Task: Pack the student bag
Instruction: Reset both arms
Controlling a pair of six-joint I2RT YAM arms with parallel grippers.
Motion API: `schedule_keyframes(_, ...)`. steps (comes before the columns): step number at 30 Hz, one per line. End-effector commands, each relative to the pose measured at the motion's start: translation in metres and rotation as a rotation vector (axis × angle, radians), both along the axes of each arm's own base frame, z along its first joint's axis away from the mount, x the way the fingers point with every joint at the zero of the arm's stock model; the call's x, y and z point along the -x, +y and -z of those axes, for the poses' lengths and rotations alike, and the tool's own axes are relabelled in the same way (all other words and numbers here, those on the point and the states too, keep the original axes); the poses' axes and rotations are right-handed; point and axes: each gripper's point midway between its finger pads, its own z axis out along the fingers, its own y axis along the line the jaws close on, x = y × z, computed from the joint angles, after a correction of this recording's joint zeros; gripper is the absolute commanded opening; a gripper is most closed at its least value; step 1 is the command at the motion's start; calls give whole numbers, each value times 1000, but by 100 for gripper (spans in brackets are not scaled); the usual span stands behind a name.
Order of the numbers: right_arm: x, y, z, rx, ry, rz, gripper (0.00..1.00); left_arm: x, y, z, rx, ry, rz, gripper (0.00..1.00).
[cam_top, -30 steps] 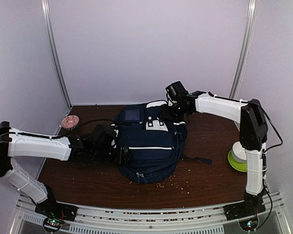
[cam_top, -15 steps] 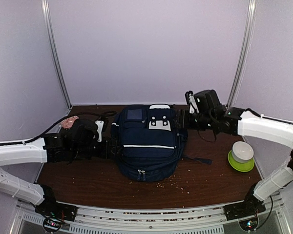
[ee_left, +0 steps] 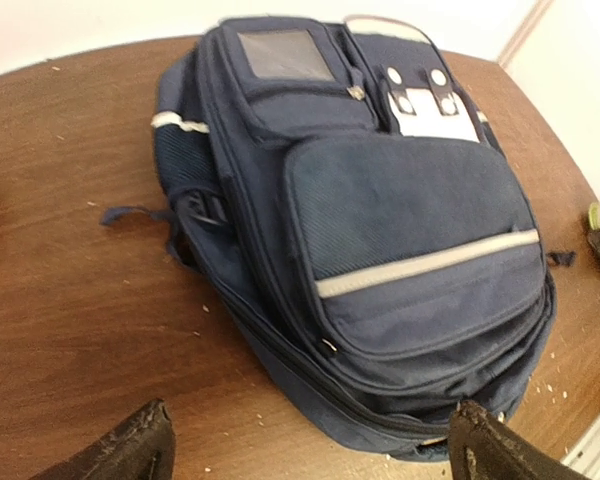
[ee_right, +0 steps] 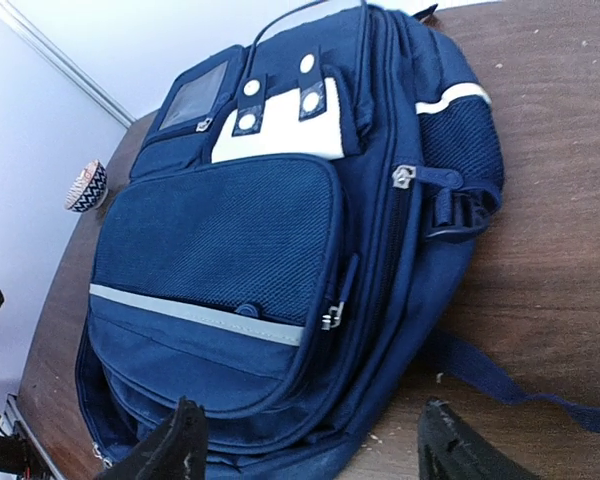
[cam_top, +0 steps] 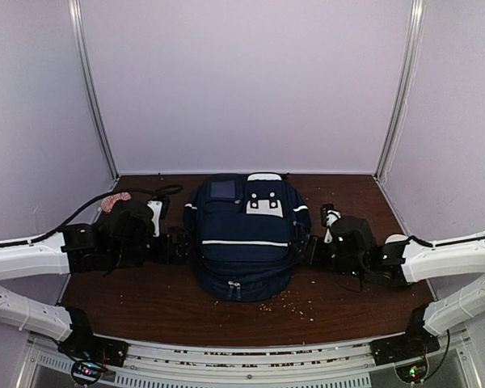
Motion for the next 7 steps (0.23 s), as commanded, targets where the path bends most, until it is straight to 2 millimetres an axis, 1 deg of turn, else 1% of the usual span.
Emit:
schedule_keyframes(1,-9,-43,-40,-53,-136,215,79,-14,28,-41,16,-93,-162,98)
schedule_keyframes(3,-9,-55,-52,-29,-148,227,84,-14,40,-48,7,-119,-201,98)
schedule_keyframes(4,-9,-59,-54,-19,-143,234,87,-14,45,-50,5,-127,-216,98)
schedule_keyframes(7,-10,-63,-59,-36,-113,213,96,-13,49,-54,-9,-147,-216,98)
